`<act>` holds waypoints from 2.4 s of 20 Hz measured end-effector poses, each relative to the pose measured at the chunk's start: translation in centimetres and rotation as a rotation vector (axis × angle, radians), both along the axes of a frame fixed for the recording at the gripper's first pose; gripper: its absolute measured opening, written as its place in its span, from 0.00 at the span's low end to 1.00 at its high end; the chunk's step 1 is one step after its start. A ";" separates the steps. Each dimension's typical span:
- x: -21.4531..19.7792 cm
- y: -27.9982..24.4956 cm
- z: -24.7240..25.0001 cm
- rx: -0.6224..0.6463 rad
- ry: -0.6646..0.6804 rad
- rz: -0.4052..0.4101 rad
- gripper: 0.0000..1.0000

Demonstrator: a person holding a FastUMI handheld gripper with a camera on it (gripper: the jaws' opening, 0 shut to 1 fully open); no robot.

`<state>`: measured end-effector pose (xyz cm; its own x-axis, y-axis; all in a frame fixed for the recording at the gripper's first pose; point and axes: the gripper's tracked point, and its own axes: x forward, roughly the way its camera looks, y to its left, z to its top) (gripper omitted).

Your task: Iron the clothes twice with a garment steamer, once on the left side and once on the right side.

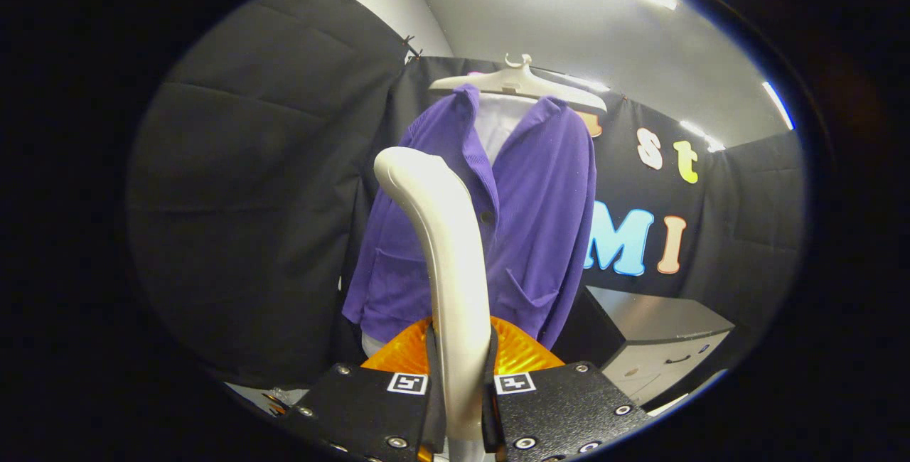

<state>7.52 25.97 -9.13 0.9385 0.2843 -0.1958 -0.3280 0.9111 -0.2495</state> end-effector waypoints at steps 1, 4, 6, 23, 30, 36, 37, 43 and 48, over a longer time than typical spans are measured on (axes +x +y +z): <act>0.4 0.6 1.0 0.008 -0.020 0.004 0.20; 2.1 2.1 3.7 0.027 -0.080 0.002 0.20; 3.4 3.0 5.1 0.036 -0.111 -0.012 0.20; 13.2 8.1 9.4 0.019 -0.243 -0.136 0.20; 15.6 7.9 8.1 -0.027 -0.237 -0.171 0.20; 15.7 7.2 4.6 -0.099 -0.221 -0.167 0.20; 15.2 7.2 3.8 -0.108 -0.214 -0.164 0.20; 12.9 6.5 -1.4 -0.171 -0.134 -0.125 0.20; 10.7 5.4 -7.4 -0.211 -0.019 -0.090 0.20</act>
<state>18.19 31.40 -16.50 0.9623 0.1541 -0.2240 -0.2413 0.8635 -0.4429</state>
